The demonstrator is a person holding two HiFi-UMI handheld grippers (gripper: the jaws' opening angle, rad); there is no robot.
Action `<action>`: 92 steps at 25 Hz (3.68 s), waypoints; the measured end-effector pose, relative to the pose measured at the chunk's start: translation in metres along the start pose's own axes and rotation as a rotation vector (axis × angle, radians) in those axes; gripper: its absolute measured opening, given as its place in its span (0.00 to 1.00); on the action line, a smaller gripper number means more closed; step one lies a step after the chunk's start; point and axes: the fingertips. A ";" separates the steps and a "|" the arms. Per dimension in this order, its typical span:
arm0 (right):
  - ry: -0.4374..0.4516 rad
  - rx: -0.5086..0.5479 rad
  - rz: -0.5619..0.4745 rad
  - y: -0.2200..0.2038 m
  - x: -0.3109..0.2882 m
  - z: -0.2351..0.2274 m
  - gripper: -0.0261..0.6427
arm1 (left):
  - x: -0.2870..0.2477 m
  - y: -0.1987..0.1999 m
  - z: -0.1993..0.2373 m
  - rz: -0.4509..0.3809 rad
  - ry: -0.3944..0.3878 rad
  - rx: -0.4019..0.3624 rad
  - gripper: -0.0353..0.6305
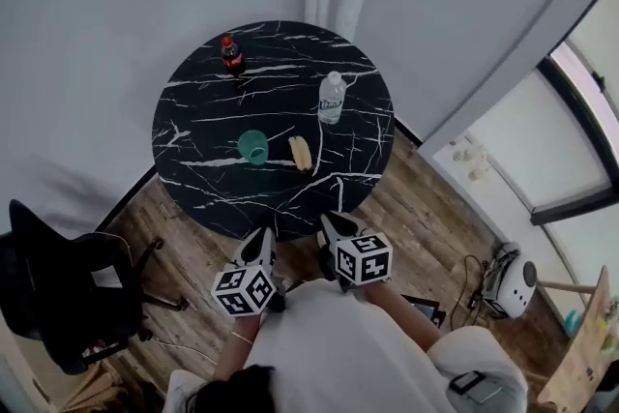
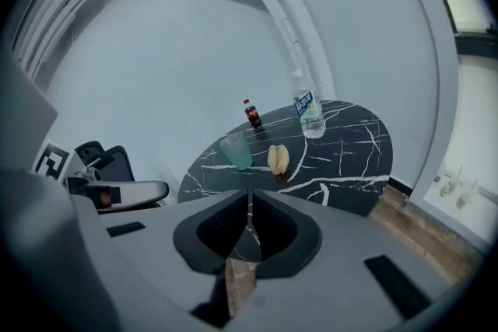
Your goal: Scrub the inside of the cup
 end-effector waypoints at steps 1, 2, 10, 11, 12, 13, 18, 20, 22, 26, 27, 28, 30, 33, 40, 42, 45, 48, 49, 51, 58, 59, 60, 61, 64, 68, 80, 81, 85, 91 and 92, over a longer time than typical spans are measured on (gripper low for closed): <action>-0.009 0.020 0.009 0.006 -0.005 -0.004 0.10 | -0.005 0.003 0.000 0.004 0.004 0.002 0.07; -0.013 0.034 0.019 0.011 -0.010 -0.009 0.10 | -0.011 0.006 -0.001 0.005 0.007 0.004 0.07; 0.051 0.069 0.075 0.053 -0.046 -0.032 0.10 | -0.039 0.034 0.018 -0.041 0.087 0.115 0.07; 0.055 0.074 0.079 0.058 -0.049 -0.035 0.10 | -0.042 0.037 0.019 -0.047 0.098 0.123 0.07; 0.059 0.079 0.083 0.062 -0.051 -0.038 0.10 | -0.045 0.039 0.019 -0.052 0.108 0.129 0.07; 0.063 0.084 0.089 0.066 -0.055 -0.040 0.10 | -0.048 0.042 0.020 -0.056 0.118 0.133 0.07; 0.114 0.080 0.163 0.075 -0.077 -0.049 0.31 | -0.057 0.051 0.021 -0.079 0.172 0.160 0.07; 0.124 0.077 0.203 0.075 -0.088 -0.053 0.32 | -0.058 0.050 0.024 -0.090 0.194 0.185 0.07; 0.128 0.085 0.246 0.074 -0.100 -0.055 0.34 | -0.058 0.046 0.028 -0.098 0.223 0.215 0.07; 0.136 0.064 0.305 0.075 -0.119 -0.057 0.37 | -0.057 0.044 0.030 -0.122 0.267 0.250 0.07; 0.132 0.064 0.313 0.076 -0.122 -0.057 0.37 | -0.057 0.044 0.030 -0.127 0.274 0.255 0.07; 0.124 0.064 0.318 0.077 -0.126 -0.057 0.37 | -0.056 0.045 0.030 -0.131 0.281 0.259 0.07; 0.102 0.049 0.323 0.080 -0.133 -0.056 0.37 | -0.054 0.046 0.031 -0.140 0.296 0.264 0.07; 0.067 0.027 0.342 0.081 -0.144 -0.056 0.38 | -0.052 0.045 0.036 -0.148 0.328 0.281 0.07; 0.001 0.038 0.407 0.075 -0.164 -0.065 0.38 | -0.052 0.047 0.047 -0.158 0.368 0.313 0.07; -0.005 0.040 0.424 0.074 -0.169 -0.066 0.38 | -0.054 0.050 0.049 -0.149 0.373 0.301 0.07; -0.034 0.061 0.431 0.072 -0.171 -0.067 0.37 | -0.057 0.050 0.052 -0.127 0.374 0.287 0.07; -0.060 0.068 0.417 0.074 -0.170 -0.071 0.30 | -0.064 0.048 0.053 -0.108 0.355 0.286 0.07; -0.060 0.069 0.409 0.075 -0.170 -0.072 0.25 | -0.065 0.048 0.054 -0.104 0.353 0.284 0.07; -0.058 0.086 0.397 0.076 -0.170 -0.073 0.22 | -0.066 0.049 0.058 -0.102 0.363 0.276 0.07; -0.054 0.131 0.374 0.079 -0.166 -0.073 0.17 | -0.076 0.052 0.059 -0.076 0.347 0.246 0.07; -0.051 0.140 0.370 0.079 -0.166 -0.073 0.17 | -0.077 0.052 0.059 -0.073 0.343 0.244 0.07; -0.048 0.149 0.366 0.079 -0.166 -0.072 0.17 | -0.078 0.053 0.059 -0.071 0.340 0.242 0.07; -0.046 0.161 0.360 0.079 -0.165 -0.071 0.16 | -0.079 0.053 0.060 -0.069 0.338 0.240 0.07; -0.048 0.199 0.341 0.083 -0.163 -0.068 0.16 | -0.081 0.055 0.061 -0.063 0.335 0.230 0.08; -0.039 0.260 0.312 0.090 -0.156 -0.060 0.16 | -0.090 0.054 0.062 -0.039 0.290 0.222 0.23; -0.084 0.289 0.308 0.087 -0.136 -0.080 0.16 | -0.146 0.067 0.088 0.042 0.321 0.090 0.55; -0.085 0.289 0.311 0.086 -0.134 -0.081 0.16 | -0.150 0.068 0.091 0.043 0.328 0.091 0.56; -0.084 0.262 0.305 0.086 -0.127 -0.089 0.16 | -0.165 0.080 0.099 0.041 0.354 0.070 0.59; -0.068 0.248 0.295 0.085 -0.121 -0.094 0.16 | -0.181 0.091 0.106 0.051 0.375 0.056 0.60; -0.067 0.249 0.298 0.084 -0.120 -0.094 0.16 | -0.184 0.091 0.107 0.058 0.378 0.054 0.59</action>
Point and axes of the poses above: the fingertips, and each gripper's own axes: x backward along the fingers, z to its left, y out of its top, and after that the axes turned 13 degrees about z, right-handed
